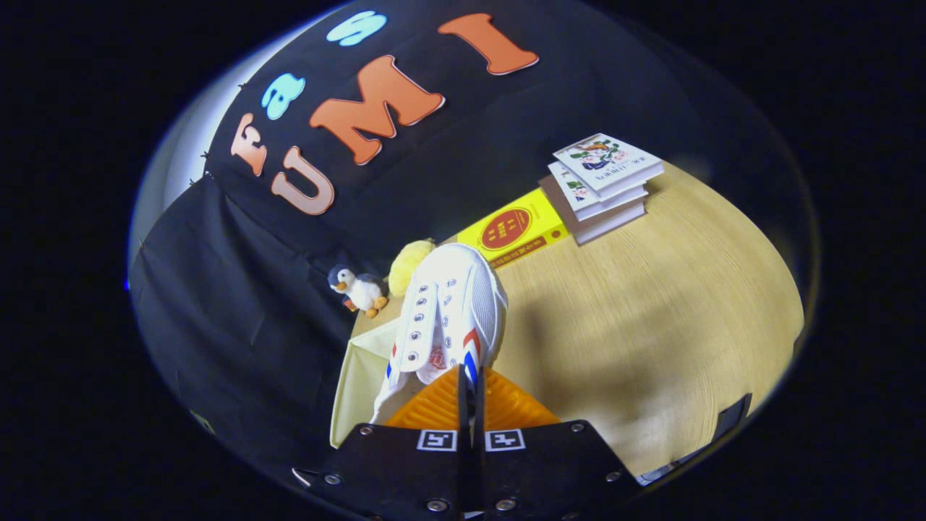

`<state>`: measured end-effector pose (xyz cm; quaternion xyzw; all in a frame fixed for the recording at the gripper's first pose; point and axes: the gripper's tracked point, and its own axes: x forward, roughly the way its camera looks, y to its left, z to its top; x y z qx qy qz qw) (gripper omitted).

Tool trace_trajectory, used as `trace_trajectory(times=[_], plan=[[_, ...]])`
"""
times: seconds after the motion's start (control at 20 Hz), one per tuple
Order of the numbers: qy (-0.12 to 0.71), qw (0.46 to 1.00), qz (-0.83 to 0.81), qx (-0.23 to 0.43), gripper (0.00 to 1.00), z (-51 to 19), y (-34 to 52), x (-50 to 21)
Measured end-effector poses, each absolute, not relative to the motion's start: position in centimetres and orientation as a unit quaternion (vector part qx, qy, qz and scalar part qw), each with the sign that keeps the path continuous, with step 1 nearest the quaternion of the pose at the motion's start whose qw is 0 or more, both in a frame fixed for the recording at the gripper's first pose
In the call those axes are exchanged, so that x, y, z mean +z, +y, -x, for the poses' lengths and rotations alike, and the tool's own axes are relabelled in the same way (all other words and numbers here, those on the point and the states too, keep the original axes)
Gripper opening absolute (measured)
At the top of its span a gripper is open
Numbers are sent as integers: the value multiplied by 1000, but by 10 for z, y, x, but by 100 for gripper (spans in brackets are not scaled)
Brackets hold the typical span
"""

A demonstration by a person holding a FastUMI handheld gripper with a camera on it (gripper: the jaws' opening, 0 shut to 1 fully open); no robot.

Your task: Open the storage box then place both shoes into the box .Put the left shoe in first, then the right shoe, with the right side of both shoes facing outward in a uniform manner.

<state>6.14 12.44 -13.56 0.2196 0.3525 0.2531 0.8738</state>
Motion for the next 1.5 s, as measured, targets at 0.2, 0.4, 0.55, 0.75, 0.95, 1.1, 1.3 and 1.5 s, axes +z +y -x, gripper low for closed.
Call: trace_trajectory(times=[0.2,0.4,0.55,0.75,0.95,1.1,1.3,1.5], plan=[[344,874,-210,272,0,-40,174,-117],[345,875,-191,281,0,-21,218,-121],[357,876,-174,274,0,-11,244,-137],[372,884,-136,250,0,-5,261,-165],[373,898,-87,215,0,-7,259,-186],[363,911,-22,194,0,-12,253,-195],[389,897,-38,206,5,3,266,-203],[338,917,-37,209,50,-13,262,-158]])
